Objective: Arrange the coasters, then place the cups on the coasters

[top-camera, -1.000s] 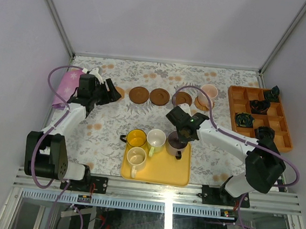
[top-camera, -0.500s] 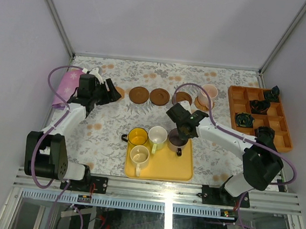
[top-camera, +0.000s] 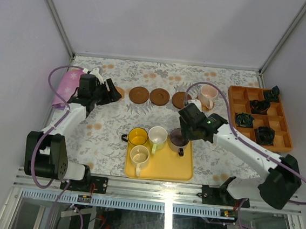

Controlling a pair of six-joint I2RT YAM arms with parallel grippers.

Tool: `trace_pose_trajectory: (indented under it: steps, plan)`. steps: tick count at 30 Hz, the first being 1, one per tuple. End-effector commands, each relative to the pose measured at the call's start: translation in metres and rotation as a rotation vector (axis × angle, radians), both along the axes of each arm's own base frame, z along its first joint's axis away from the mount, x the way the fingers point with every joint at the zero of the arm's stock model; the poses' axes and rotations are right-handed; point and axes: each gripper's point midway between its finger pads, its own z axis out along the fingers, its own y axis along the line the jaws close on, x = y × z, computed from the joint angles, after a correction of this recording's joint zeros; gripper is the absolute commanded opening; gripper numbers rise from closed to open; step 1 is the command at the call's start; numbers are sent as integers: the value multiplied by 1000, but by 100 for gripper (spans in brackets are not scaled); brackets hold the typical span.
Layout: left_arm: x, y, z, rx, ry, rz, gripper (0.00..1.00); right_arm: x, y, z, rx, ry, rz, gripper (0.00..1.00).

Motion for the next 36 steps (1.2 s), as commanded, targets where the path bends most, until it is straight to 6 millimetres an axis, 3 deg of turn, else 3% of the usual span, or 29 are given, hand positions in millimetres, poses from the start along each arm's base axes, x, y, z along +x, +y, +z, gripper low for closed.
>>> trace_pose_trajectory:
  steps: [1,8,12,22,33,36]
  plan:
    - [4,0,2,22,-16,-10,67,-22,14,24,147,29,28,62]
    - [5,-2,-3,10,-5,-17,67,-63,27,9,201,111,98,71]
    - [4,-2,-4,10,-2,-16,67,-74,28,-4,206,138,100,77]
    - [4,0,-4,26,3,-14,67,-71,34,-27,191,147,105,80]
    - [4,2,-8,37,13,-9,67,-58,41,-44,160,125,108,69]
    - [4,2,-9,40,16,-7,67,-56,43,-47,157,123,110,60]
